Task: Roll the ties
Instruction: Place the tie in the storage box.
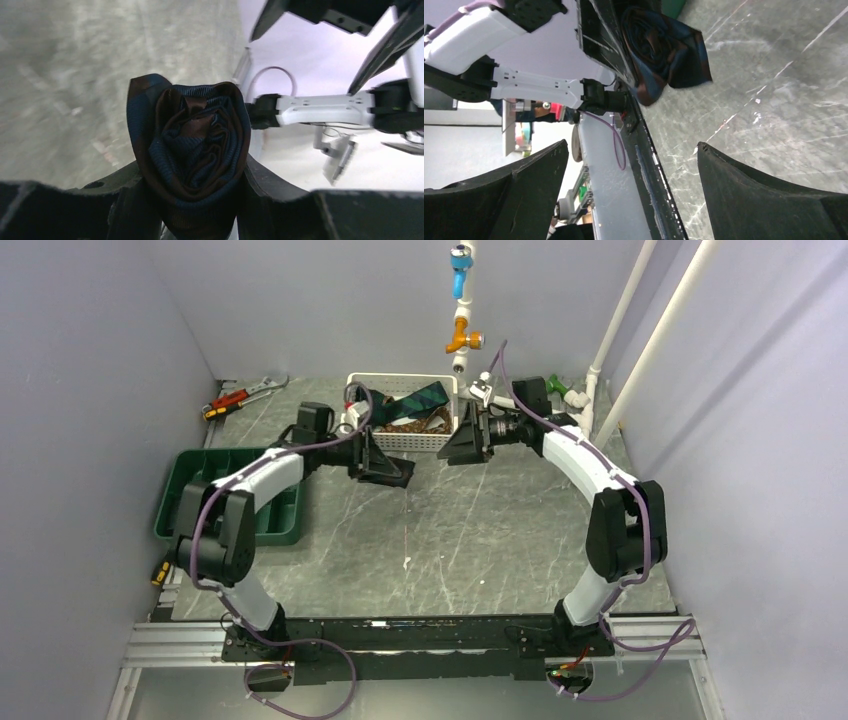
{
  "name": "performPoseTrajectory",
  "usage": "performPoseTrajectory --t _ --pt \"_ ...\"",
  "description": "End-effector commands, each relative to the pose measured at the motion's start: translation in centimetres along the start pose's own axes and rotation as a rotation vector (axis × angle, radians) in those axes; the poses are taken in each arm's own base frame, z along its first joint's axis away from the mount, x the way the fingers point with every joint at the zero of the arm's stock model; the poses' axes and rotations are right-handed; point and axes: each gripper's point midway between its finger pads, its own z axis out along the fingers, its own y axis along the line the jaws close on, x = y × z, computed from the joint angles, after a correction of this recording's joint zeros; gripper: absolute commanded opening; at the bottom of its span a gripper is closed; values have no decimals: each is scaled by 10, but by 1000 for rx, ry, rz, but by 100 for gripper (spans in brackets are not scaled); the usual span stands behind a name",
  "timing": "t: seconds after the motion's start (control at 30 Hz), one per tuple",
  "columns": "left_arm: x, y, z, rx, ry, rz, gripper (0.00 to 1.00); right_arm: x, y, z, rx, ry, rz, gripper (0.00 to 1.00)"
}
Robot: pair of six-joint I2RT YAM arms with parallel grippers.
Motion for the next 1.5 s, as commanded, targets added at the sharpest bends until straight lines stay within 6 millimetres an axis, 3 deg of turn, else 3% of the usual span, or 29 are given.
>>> performPoseTrajectory --t 0.0,0.3,0.5,0.6,0.77,0.9,0.97,1.07,1.27,1.47 --pt "4 15 -62 -253 -4 187 0 -3 -4 -6 56 18 -101 100" --pt "4 79 -236 -786 -27 160 0 1 -20 -7 112 75 -146 100" --pt "3 94 -335 -1107 -8 197 0 1 -30 -9 151 110 -165 100" --pt "6 93 -367 -1214 -43 133 0 1 -34 -9 161 135 -166 100" --pt "15 84 -367 -1231 -130 98 0 -3 -41 -11 205 153 -180 100" --pt "27 92 -380 -1279 20 229 0 0 -44 -14 224 165 -183 100" --pt "30 96 -392 -1316 38 178 0 3 -45 -16 238 179 -184 100" --pt "36 100 -381 -1240 3 81 0 9 -49 -20 261 215 -189 100" --pt "41 125 -387 -1325 -63 -14 0 12 -51 -23 281 236 -190 100" --pt "39 147 -383 -1300 -51 -37 0 12 -53 -24 289 255 -181 100"
